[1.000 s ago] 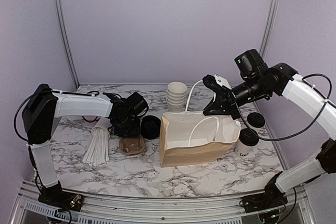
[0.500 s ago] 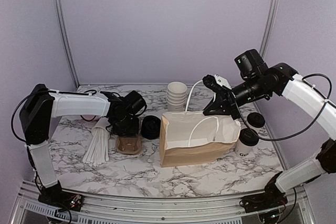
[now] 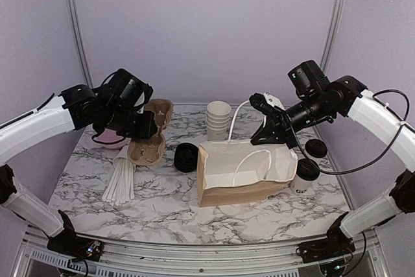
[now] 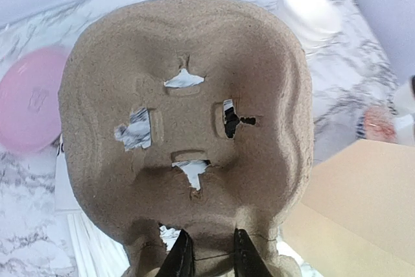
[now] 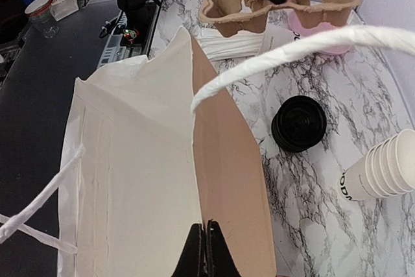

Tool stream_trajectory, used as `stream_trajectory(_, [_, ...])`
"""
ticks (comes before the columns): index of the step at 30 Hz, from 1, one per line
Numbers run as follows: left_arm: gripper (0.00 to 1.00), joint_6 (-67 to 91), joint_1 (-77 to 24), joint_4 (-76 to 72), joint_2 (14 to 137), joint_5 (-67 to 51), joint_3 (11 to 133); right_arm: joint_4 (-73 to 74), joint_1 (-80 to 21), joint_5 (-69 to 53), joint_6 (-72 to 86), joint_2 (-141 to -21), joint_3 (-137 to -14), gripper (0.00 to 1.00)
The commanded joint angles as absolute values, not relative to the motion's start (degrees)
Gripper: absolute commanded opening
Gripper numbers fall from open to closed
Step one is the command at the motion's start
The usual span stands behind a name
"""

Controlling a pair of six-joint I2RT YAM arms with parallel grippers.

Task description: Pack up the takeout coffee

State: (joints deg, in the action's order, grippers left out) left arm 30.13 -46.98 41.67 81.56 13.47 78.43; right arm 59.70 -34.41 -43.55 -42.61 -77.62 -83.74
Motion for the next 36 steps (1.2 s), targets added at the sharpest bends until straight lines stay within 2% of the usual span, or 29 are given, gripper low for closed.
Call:
stream_trajectory(1, [0.18, 17.7, -53.3, 41.2, 76.5, 11.0, 86.4, 62.6, -35.7, -46.2, -42.5, -79.6, -87.2, 0.0])
stream_trajectory(6, [0.19, 12.9, -59.8, 33.6, 73.5, 5.3, 89.2, 64.8, -36.6, -48.6, -42.7, -82.3, -89.4, 0.0])
stream_trajectory(14, [0.18, 5.8, -69.7, 22.2, 75.6, 2.3, 91.7, 65.0, -37.0, -49.3, -40.8, -83.0, -90.1, 0.0])
stream_trajectory(21, [0.17, -1.5, -72.8, 10.7, 80.2, -5.4, 91.2, 65.7, -37.1, -52.6, -40.2, -83.3, -89.5, 0.0])
stream_trajectory(30, [0.17, -6.4, -73.1, 2.7, 81.7, -6.1, 84.5, 68.3, -36.3, -56.9, -39.2, -86.3, -92.5, 0.0])
stream_trajectory(36, [0.17, -7.1, -73.1, -1.9, 82.0, -4.7, 80.1, 69.3, -34.1, -58.6, -39.0, -87.7, -94.8, 0.3])
